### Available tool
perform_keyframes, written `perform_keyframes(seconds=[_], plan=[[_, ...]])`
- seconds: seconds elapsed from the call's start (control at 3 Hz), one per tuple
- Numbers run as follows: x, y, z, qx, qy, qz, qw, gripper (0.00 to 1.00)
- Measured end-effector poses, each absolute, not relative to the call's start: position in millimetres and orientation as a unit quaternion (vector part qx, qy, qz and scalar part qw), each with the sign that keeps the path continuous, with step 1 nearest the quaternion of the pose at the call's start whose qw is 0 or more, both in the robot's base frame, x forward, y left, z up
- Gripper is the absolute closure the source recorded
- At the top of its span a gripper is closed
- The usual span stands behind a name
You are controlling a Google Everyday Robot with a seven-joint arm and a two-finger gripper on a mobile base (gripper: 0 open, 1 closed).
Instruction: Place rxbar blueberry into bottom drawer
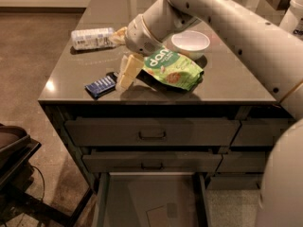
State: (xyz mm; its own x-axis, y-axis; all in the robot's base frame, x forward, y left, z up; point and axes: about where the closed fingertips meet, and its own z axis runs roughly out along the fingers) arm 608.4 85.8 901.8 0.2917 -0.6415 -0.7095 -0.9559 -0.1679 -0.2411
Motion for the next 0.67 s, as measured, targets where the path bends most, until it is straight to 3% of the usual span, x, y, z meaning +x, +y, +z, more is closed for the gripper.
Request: perform_keyframes(seconds=[0.67], plan=[[636.4, 100.9, 890.4, -0.734, 0.535, 0.247, 0.338, 0.00]])
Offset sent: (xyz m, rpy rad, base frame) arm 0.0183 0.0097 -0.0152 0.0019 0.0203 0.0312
